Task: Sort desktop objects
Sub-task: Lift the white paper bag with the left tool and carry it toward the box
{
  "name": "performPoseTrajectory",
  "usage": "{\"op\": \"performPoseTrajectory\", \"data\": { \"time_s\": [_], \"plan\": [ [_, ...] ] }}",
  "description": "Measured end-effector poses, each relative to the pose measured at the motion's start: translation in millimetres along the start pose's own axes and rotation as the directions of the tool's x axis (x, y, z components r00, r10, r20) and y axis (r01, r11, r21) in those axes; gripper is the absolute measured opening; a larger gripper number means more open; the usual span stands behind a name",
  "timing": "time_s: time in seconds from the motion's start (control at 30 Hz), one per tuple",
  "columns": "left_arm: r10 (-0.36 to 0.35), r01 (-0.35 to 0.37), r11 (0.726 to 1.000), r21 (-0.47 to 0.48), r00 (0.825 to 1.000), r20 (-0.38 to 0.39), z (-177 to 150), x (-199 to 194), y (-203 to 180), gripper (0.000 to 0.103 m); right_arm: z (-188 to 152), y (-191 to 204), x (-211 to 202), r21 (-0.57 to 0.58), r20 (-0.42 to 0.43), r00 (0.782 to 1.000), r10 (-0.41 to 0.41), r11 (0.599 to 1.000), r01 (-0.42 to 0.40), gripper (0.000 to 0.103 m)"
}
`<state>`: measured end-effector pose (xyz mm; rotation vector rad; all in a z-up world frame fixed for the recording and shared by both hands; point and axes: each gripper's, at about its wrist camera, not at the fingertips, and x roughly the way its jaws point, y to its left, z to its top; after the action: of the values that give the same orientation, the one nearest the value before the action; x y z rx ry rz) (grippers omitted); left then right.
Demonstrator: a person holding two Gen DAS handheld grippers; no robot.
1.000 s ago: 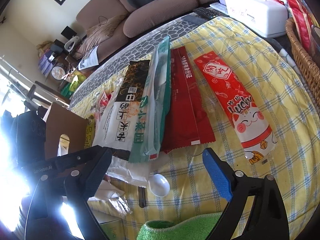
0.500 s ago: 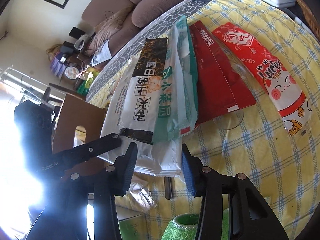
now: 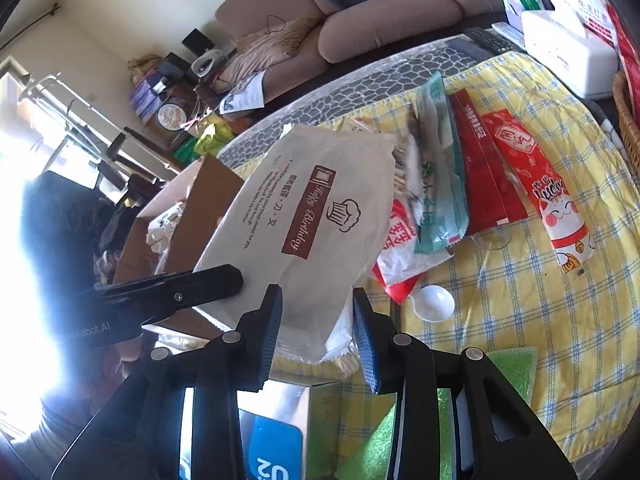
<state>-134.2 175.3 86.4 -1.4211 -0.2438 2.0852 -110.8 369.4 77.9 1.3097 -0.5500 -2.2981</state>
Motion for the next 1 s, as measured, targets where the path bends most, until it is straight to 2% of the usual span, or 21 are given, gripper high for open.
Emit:
{"op": "performPoseTrajectory", "data": {
  "time_s": [0.23, 0.33, 0.43, 0.47, 0.5, 0.6, 0.7, 0.77, 0.83, 0.9, 1.0],
  "plan": [
    [-0.042, 0.05, 0.997, -0.063, 0.991, 0.128, -23.3, -77.8, 22.5, 0.019, 8.2, 77.4, -23.2, -0.128, 0.027, 0.999, 0.025, 0.992, -0.021, 0.037],
    [-0.049, 0.064, 0.994, -0.091, 0.987, 0.156, -32.5, -102.5, 44.6, 0.018, 12.4, 115.1, -14.6, -0.184, 0.013, 0.999, 0.035, 0.982, -0.032, 0.037],
    [-0.073, 0.097, 0.986, -0.134, 0.982, 0.173, -40.7, -125.6, 74.3, 0.012, 13.3, 151.9, 2.1, -0.207, -0.012, 0.994, 0.105, 0.973, -0.105, 0.036],
    [-0.066, 0.095, 0.984, -0.152, 0.981, 0.183, -42.6, -134.0, 86.4, 0.01, 13.1, 166.2, 10.2, -0.224, -0.019, 0.994, 0.106, 0.969, -0.108, 0.036],
    [-0.044, 0.076, 0.984, -0.161, 0.98, 0.194, -43.6, -141.3, 97.9, 0.006, 12.3, 179.9, 19.2, -0.244, -0.028, 0.994, 0.103, 0.964, -0.106, 0.036],
    [0.015, 0.022, 0.982, -0.188, 0.981, 0.193, -46.9, -155.7, 130.1, 0.005, 11.2, 205.8, 44.3, -0.266, -0.048, 0.995, 0.088, 0.959, -0.098, 0.036],
    [0.083, -0.055, 0.987, -0.152, 0.979, 0.184, -53.2, -160.6, 139.3, 0.005, 7.6, 207.5, 59.8, -0.259, -0.055, 0.997, 0.054, 0.964, -0.066, 0.036],
    [0.08, -0.06, 0.991, -0.121, 0.982, 0.17, -59.5, -159.3, 137.4, 0.006, 2.6, 200.7, 63.2, -0.269, -0.053, 0.999, -0.002, 0.963, -0.012, 0.037],
    [0.078, -0.063, 0.993, -0.104, 0.986, 0.146, -63.3, -153.8, 132.9, 0.019, -1.8, 185.0, 61.9, -0.254, -0.054, 0.998, -0.041, 0.967, 0.026, 0.041],
    [0.063, -0.052, 0.995, -0.087, 0.99, 0.125, -66.9, -143.6, 120.8, 0.039, -4.0, 164.4, 57.0, -0.222, -0.056, 0.996, -0.075, 0.973, 0.061, 0.049],
    [0.025, -0.019, 0.997, -0.076, 0.996, 0.081, -67.0, -123.8, 104.2, 0.053, -9.4, 130.8, 48.3, -0.164, -0.061, 0.993, -0.102, 0.982, 0.091, 0.059]
  ]
}}
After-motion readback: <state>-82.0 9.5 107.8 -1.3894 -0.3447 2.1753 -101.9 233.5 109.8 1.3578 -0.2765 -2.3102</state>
